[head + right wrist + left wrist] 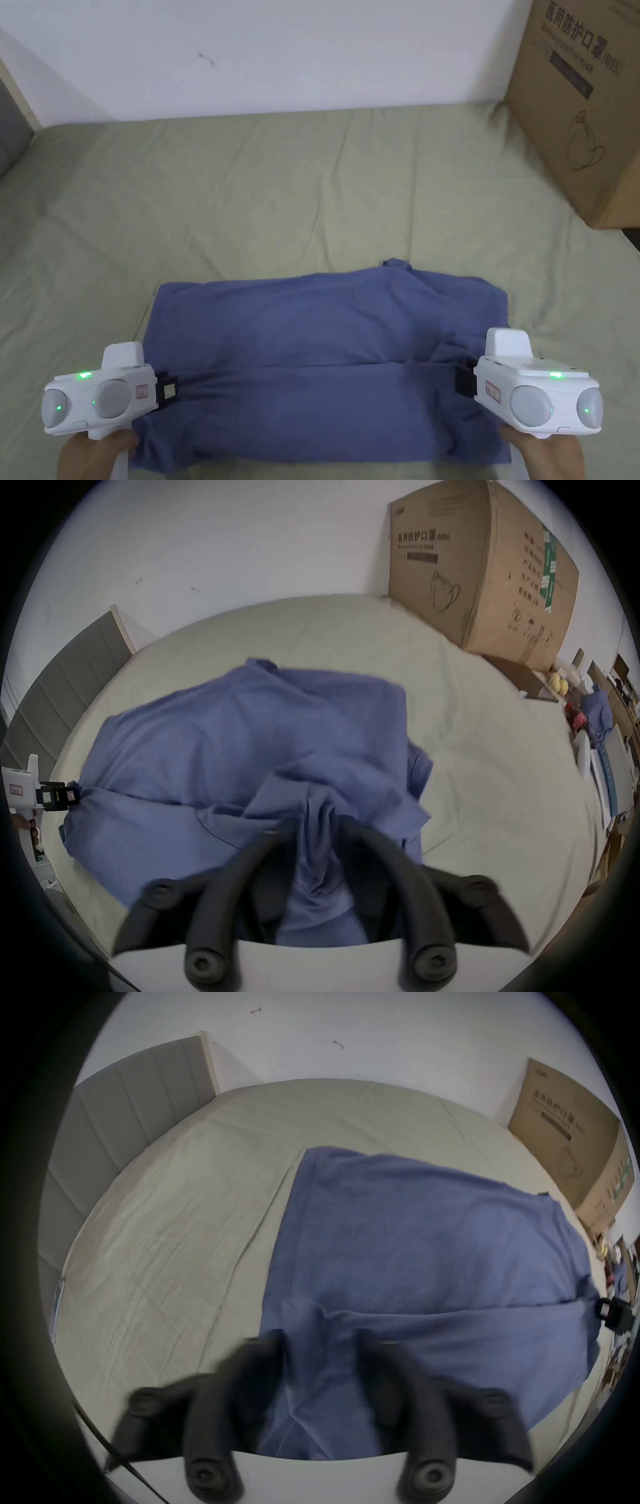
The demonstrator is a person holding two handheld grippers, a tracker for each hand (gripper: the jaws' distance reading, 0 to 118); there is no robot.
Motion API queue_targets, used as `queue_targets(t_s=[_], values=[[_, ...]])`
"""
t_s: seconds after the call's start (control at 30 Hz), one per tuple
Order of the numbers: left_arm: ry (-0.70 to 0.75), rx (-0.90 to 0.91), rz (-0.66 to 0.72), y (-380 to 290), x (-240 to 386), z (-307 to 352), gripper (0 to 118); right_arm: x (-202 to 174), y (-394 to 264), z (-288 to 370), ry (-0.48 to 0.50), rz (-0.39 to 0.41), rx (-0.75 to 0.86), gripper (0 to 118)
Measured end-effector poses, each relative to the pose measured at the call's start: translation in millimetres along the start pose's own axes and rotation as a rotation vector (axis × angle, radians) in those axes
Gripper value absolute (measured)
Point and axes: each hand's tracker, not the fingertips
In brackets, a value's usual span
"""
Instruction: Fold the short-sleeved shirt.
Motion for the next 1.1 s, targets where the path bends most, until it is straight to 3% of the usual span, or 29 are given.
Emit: queue_targets(t_s=[0.03, 0.07, 0.1, 0.4, 0.53, 0.6, 0.7, 0.73, 0.8, 0.83, 1.1], values=[[-0.013, 0.049, 0.017, 0, 1, 10, 96, -1, 4, 10, -0.007, 0.015, 0.037, 74], [-0.023, 0.102, 0.020, 0, 4, 24, 107, -2, 9, 23, -0.008, 0.032, 0.072, 88], [-0.029, 0.152, 0.025, 3, 1, 37, 109, -4, 13, 35, -0.002, 0.038, 0.104, 94], [-0.098, 0.606, 0.011, -6, 18, 186, 108, -20, 26, 192, -0.031, 0.051, 0.530, 94], [-0.084, 0.755, -0.012, -25, 31, 236, 103, -27, 8, 225, -0.065, 0.064, 0.627, 93], [-0.055, 0.809, -0.032, -38, 36, 248, 91, -30, -4, 234, -0.080, 0.071, 0.652, 88], [-0.030, 0.840, -0.065, -50, 36, 245, 51, -30, -15, 241, -0.085, 0.069, 0.664, 72], [-0.036, 0.848, -0.069, -55, 38, 248, 28, -30, -19, 243, -0.077, 0.066, 0.677, 55], [-0.026, 0.850, -0.076, -60, 42, 249, 3, -32, -25, 244, -0.087, 0.059, 0.697, 15], [-0.034, 0.842, -0.080, -62, 42, 248, 0, -33, -27, 244, -0.104, 0.065, 0.700, 2], [-0.094, 0.737, -0.049, -60, 30, 229, 0, -33, -28, 241, -0.095, 0.065, 0.690, 2]])
